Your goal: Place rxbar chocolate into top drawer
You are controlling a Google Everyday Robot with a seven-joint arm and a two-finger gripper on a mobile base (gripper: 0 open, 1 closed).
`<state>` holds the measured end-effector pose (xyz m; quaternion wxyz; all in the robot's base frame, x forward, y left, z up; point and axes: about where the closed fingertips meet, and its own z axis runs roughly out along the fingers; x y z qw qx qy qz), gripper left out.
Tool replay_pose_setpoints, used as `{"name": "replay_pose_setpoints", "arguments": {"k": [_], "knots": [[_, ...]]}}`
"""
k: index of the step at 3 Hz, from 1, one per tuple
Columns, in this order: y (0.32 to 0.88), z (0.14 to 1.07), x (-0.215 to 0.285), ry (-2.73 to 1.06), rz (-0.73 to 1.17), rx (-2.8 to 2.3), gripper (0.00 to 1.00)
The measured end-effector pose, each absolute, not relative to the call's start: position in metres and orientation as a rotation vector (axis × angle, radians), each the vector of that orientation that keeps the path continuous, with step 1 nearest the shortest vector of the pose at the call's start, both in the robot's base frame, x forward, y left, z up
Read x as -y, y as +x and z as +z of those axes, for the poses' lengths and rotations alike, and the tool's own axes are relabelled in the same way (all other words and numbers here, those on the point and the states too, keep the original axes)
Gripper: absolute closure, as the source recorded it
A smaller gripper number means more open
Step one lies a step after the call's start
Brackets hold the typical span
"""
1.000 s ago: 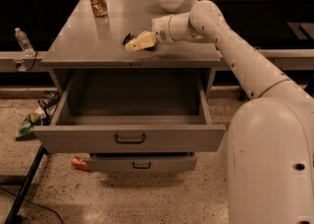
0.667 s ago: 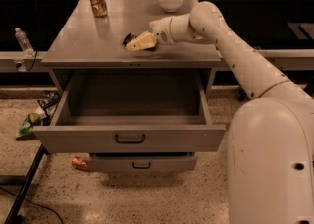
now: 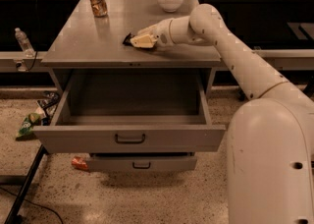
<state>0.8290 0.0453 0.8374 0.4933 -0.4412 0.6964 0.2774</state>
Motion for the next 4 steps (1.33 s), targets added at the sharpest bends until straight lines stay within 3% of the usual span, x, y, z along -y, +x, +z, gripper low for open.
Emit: {"name": "replay_pose_setpoints", "arguments": {"k": [1, 2, 4], "knots": [[0.828, 0.835, -0.047, -1.081, 0.676, -1.687, 0.92], [0.825, 0.836, -0.049, -1.078, 0.684, -1.684, 1.00], [0.783, 0.857, -0.043, -1.043, 0.727, -1.703, 1.00]]}}
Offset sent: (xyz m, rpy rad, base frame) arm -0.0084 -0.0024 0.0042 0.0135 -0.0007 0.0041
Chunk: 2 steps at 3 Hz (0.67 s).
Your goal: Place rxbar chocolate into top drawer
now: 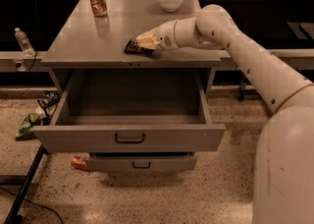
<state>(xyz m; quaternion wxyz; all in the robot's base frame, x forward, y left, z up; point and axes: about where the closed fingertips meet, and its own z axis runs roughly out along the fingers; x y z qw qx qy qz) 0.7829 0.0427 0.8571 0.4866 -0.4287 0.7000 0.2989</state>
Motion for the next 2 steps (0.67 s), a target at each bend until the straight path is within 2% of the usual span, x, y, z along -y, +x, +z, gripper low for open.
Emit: {"name": "replay_pose_setpoints", "arguments": {"k": [2], "knots": [[0.713, 0.852, -0.014, -0.954, 0.746, -1.829, 1.00]]}}
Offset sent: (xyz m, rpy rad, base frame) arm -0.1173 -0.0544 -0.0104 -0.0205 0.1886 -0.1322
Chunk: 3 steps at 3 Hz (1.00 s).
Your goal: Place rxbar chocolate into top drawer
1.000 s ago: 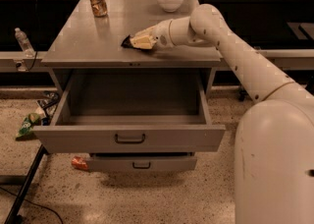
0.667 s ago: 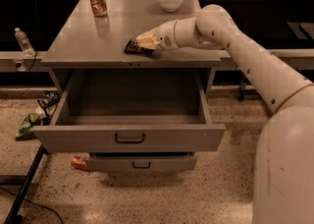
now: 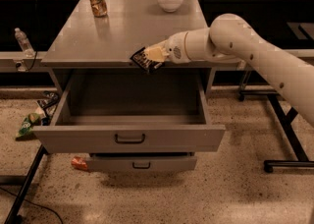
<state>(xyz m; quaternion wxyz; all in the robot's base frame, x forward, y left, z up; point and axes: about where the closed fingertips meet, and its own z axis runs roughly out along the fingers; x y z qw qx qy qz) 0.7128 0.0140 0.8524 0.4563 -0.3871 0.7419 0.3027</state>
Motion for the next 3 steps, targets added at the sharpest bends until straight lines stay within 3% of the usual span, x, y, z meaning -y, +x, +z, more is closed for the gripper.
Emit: {"name": "replay_pose_setpoints", "arguments": {"k": [2, 3], "knots": [[0.660, 0.827, 0.006, -0.885, 0.808, -1.989, 0.97], [0.655, 0.819, 0.009, -0.856, 0.821, -2.028, 0.74]]}}
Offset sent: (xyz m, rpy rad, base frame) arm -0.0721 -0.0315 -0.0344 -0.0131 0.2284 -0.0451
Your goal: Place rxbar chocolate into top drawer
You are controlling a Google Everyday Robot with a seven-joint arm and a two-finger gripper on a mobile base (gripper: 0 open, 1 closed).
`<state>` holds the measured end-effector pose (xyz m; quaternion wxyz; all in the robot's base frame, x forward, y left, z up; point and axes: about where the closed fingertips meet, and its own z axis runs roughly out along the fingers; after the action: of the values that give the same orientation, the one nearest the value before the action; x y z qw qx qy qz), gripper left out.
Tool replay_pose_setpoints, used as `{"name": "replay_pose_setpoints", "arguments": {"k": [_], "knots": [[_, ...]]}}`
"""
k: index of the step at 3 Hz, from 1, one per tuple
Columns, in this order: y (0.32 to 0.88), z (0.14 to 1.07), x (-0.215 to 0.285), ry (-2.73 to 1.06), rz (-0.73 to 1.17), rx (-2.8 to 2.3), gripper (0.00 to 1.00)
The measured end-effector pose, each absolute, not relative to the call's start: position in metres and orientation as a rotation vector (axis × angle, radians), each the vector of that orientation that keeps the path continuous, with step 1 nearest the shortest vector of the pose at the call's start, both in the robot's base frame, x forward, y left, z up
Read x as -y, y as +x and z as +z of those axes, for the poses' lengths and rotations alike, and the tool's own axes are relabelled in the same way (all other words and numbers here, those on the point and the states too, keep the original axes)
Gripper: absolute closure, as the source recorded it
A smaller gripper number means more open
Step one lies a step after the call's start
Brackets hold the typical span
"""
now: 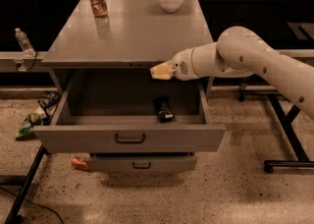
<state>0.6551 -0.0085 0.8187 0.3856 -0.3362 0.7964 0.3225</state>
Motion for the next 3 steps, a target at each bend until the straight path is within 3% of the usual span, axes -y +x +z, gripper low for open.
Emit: {"name": "replay_pose_setpoints", "arguments": {"k": [1, 3], "knots": [[0.664, 0.838, 0.019, -0.805, 0.807, -1.941, 0.43], [0.690, 0.901, 0.041, -0.795, 0.688, -1.706, 0.00]]}}
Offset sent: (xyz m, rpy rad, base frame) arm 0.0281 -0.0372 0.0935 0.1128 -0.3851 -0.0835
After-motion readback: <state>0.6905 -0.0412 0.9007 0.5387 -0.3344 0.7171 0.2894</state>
